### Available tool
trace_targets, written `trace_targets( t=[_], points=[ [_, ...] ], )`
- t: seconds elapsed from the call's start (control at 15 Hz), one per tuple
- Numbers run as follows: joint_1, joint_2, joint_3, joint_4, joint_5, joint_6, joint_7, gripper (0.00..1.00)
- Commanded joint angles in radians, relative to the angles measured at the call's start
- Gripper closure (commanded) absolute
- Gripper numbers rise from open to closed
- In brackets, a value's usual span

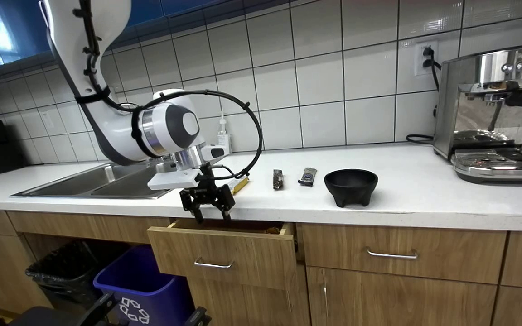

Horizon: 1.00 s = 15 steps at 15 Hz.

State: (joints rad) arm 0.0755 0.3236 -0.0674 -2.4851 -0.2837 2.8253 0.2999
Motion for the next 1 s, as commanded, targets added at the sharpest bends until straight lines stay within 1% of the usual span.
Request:
trace_targets(
  t=[0.0, 0.47, 0.93],
  points=[
    [0.024, 0.037, -0.011, 0.045, 0.063, -0.005, -0.015, 0.00],
    [0.038, 0.068, -0.018, 0.085, 0.100, -0.040, -0.021, 0.00],
    [0.074, 0.081, -0.054, 0.084, 0.070, -0.056, -0.015, 0.00]
  ],
)
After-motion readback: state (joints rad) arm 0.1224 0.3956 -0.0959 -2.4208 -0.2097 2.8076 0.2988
